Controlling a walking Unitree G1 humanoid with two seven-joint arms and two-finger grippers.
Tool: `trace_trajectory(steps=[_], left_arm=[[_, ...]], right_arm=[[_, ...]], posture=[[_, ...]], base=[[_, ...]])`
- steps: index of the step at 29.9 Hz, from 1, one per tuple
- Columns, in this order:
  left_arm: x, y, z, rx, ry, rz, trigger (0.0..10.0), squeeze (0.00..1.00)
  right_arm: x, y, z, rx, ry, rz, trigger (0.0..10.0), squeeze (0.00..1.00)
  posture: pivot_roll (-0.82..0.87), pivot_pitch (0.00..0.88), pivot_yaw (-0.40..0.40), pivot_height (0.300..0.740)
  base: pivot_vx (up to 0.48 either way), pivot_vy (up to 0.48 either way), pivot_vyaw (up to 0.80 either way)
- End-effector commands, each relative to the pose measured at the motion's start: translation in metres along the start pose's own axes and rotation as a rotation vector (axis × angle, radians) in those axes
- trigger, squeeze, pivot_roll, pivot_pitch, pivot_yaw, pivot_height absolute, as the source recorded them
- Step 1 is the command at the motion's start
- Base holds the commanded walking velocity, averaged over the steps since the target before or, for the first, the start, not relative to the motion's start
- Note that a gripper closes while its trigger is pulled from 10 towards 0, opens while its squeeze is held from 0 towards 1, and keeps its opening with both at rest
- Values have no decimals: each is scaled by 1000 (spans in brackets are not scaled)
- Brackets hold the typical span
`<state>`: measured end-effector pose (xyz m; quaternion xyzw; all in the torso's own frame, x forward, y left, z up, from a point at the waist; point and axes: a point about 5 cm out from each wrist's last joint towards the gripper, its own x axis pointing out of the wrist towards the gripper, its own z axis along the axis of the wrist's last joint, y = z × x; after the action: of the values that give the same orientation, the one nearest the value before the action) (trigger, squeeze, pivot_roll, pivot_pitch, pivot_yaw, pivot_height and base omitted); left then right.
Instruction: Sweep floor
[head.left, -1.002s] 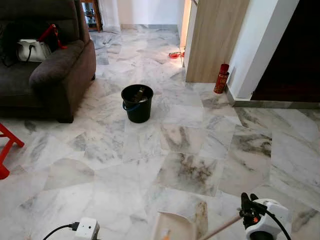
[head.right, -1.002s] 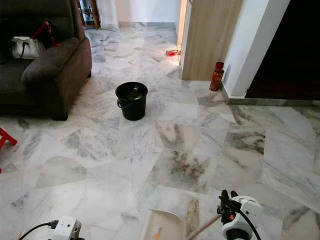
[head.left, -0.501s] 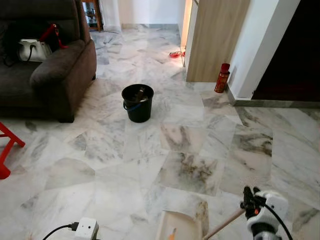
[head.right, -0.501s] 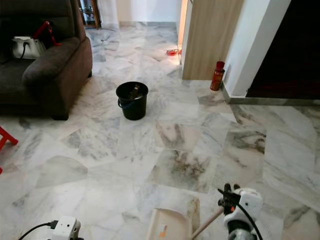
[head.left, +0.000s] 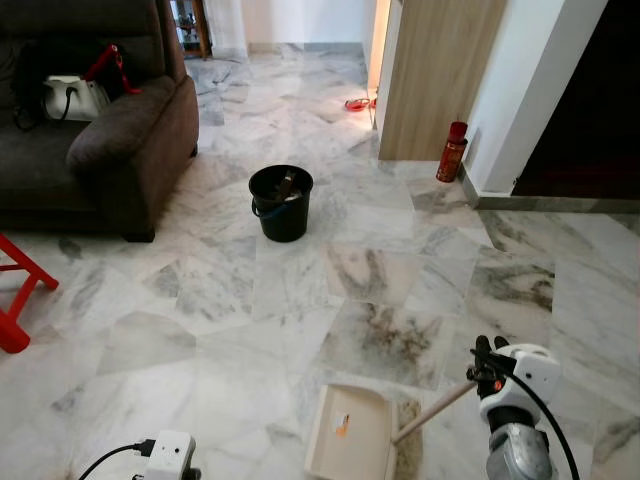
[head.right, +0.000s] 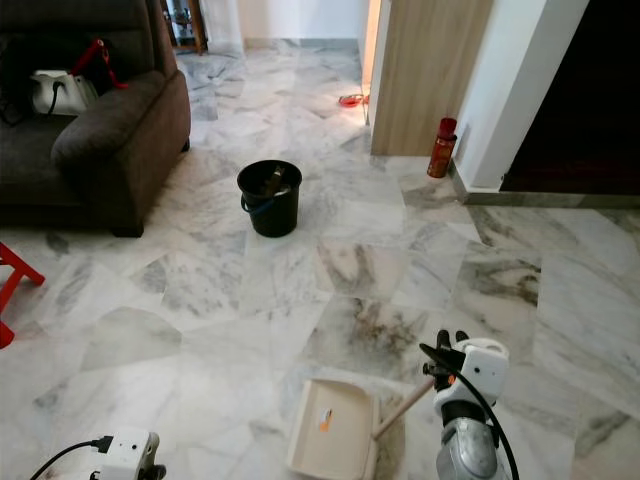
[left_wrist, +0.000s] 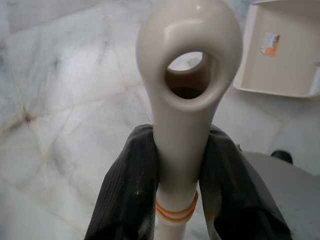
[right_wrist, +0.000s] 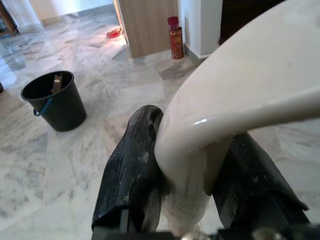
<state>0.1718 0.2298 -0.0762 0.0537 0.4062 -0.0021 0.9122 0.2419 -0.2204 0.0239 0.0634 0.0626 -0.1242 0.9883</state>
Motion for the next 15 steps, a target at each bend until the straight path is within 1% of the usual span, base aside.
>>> trace_trajectory(steps=[1,2,3,4,5,6,7,8,9,10,11,12,13,14,15], left_arm=[[-1,2,-4,-60,15,22,10000,0],[-2,4,-9,5,73,40,10000,0],[-2,5,-11,31,91,49,10000,0],[-2,5,-11,31,91,49,10000,0],[0,25,8,83,57,117,10000,0],[-2,44,19,120,38,181,10000,0],[-6,60,23,143,39,242,10000,0],[-14,79,16,158,81,326,10000,0],[-17,84,12,160,102,353,10000,0],[-26,99,-1,153,158,419,10000,0],[-26,99,-1,153,158,419,10000,0],[-35,112,-11,185,220,465,10000,0],[-40,118,-16,220,249,483,10000,0],[-44,125,-19,287,281,504,10000,0],[-47,129,-20,332,300,517,10000,0]], right_arm=[[3,0,5,2,-30,-1,10000,0],[3,-1,3,-3,-21,-9,10000,0],[3,-2,3,-6,-17,-15,10000,0],[3,-2,3,-6,-17,-15,10000,0],[2,-5,0,-13,-7,-31,10000,0],[1,-7,-1,-13,-2,-37,10000,0],[0,-8,-3,-13,3,-43,10000,0],[-1,-9,-5,-17,11,-52,10000,0],[-1,-10,-6,-20,15,-56,10000,0],[-3,-10,-8,-18,19,-58,10000,0],[-3,-10,-8,-18,19,-58,10000,0],[-4,-10,-10,-22,26,-58,10000,0],[-4,-9,-11,-22,29,-58,10000,0],[-4,-9,-12,-24,34,-58,10000,0],[-4,-9,-12,-25,36,-59,10000,0]], posture=[[-36,0,28,740],[-34,0,38,740],[-34,0,38,740],[-34,0,38,740],[-30,0,47,740],[-30,0,47,740],[-27,0,50,740],[-24,0,53,740],[-24,0,53,740],[-20,0,58,740],[-20,0,58,740],[-18,0,61,740],[-18,0,63,740],[-18,0,63,740],[-18,0,63,740]], base=[[0,0,0],[0,0,0],[0,0,0],[0,0,0],[0,0,0],[0,0,0],[0,0,0],[0,0,0],[0,0,0],[0,0,0],[0,0,0],[0,0,0],[0,0,0],[0,0,0],[0,0,0]])
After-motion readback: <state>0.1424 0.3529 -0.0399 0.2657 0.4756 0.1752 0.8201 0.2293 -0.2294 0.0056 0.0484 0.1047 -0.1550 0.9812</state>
